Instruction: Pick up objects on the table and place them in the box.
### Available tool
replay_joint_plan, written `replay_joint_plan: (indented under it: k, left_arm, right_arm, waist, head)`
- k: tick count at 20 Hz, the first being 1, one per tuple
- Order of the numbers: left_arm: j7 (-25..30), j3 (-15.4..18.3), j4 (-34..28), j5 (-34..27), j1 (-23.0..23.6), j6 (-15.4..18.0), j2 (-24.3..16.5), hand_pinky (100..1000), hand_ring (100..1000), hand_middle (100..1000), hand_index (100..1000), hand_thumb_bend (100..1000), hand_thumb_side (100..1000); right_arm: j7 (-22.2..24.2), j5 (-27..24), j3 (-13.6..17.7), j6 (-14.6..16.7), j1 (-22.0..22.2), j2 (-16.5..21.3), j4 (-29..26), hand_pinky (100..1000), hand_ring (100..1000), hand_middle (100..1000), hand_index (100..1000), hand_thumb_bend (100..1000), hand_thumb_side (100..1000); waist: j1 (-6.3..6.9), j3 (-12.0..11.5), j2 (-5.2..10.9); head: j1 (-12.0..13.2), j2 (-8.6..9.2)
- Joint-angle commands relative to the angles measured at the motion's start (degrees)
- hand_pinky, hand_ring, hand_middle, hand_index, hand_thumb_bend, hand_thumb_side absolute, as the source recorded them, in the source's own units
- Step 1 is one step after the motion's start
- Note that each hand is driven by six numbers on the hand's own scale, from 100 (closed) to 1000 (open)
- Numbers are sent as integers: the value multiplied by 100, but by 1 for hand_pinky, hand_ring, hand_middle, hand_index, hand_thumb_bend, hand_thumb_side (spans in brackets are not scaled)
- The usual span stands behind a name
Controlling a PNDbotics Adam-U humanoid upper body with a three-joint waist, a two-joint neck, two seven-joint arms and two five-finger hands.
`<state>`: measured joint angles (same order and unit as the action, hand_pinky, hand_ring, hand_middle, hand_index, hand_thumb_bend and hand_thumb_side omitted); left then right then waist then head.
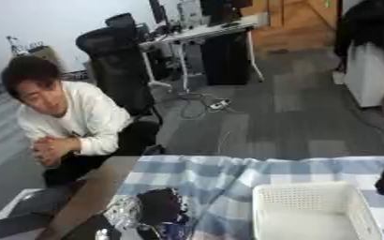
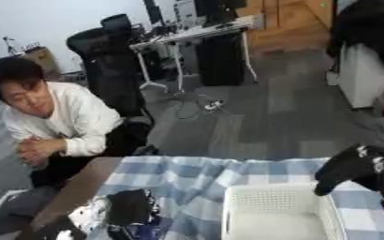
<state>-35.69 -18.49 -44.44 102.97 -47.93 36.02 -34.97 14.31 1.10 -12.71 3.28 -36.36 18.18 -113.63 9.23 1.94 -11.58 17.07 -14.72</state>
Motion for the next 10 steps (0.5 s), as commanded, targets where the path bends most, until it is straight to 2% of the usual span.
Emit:
replay_joint_plan:
  k: [1,6,10]
  left_arm:
    - [-481,-53,-345,-250,-112,312,-507,100,100,200,429,100,704]
    - [-55,-136,-879,-611,-325,425,-960,100,100,189,422,100,706]
    - [190,-114,-1115,-1004,-542,293,-950,100,100,173,410,100,694]
  right_arm:
    - [-22,-19,37,-1,-60,87,-96,591,538,574,634,171,980]
    - [-21,-4,35,-2,-11,155,-96,591,538,574,634,170,980]
    - [-18,-9,26,5,3,166,-96,590,538,574,634,170,980]
  waist:
    - [-3,-41,91]
    - [41,-110,127]
    - [60,-119,150]
  head:
    - [-40,51]
    - [-73,22]
    - [-72,43]
